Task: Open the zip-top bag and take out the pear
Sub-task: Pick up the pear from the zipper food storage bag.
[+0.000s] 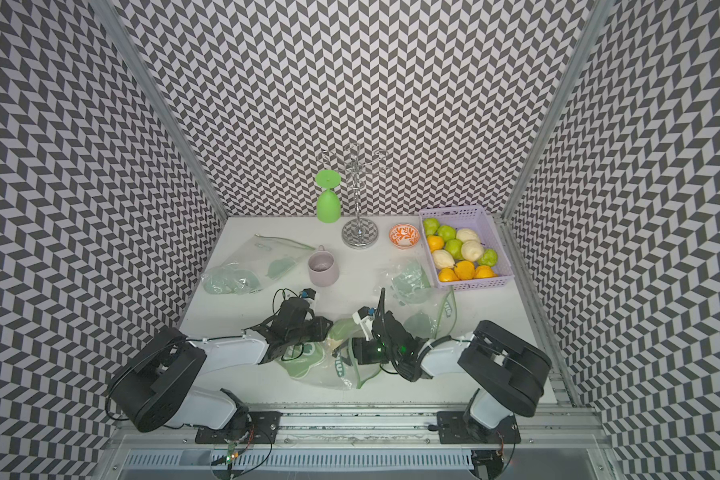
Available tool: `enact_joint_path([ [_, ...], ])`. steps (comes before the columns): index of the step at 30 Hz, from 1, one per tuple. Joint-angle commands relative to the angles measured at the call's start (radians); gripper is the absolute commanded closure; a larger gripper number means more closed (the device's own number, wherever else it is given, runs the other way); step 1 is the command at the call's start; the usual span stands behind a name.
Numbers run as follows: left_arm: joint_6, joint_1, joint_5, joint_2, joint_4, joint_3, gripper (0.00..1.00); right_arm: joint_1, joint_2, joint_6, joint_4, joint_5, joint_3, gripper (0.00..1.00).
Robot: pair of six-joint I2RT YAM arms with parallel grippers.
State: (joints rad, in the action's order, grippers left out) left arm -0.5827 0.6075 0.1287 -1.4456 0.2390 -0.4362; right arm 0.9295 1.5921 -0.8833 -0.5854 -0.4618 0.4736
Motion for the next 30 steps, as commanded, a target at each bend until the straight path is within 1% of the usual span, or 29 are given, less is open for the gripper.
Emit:
enact_joint_path([
  [1,-0.041,0.052,0.055,-0.016,0.062,0.020,0.74,0.007,0.036,-0.003,-0.081,0.023,0.039,0.23],
  [4,-0.051,0.085,0.064,-0.034,0.079,0.014,0.75,0.007,0.063,-0.003,-0.067,0.041,0.056,0.23],
  [8,-0.044,0.108,0.092,-0.052,0.084,0.001,0.75,0.004,0.079,-0.014,-0.027,0.102,0.074,0.21],
  [12,-0.024,0.107,0.117,-0.060,0.081,0.006,0.76,-0.002,0.049,-0.050,-0.041,0.187,0.046,0.18],
  [15,-0.018,0.107,0.128,-0.061,0.079,0.006,0.76,-0.003,0.018,-0.056,-0.035,0.252,0.033,0.13],
  [22,0.010,0.106,0.134,-0.089,0.060,-0.012,0.77,-0.003,-0.081,-0.075,0.021,0.425,0.011,0.13],
  [26,0.014,0.106,0.136,-0.105,0.066,-0.011,0.77,-0.005,-0.080,-0.066,0.097,0.472,0.037,0.14],
  [30,0.014,0.106,0.137,-0.111,0.072,-0.008,0.77,-0.006,-0.064,-0.090,0.106,0.518,0.031,0.17],
])
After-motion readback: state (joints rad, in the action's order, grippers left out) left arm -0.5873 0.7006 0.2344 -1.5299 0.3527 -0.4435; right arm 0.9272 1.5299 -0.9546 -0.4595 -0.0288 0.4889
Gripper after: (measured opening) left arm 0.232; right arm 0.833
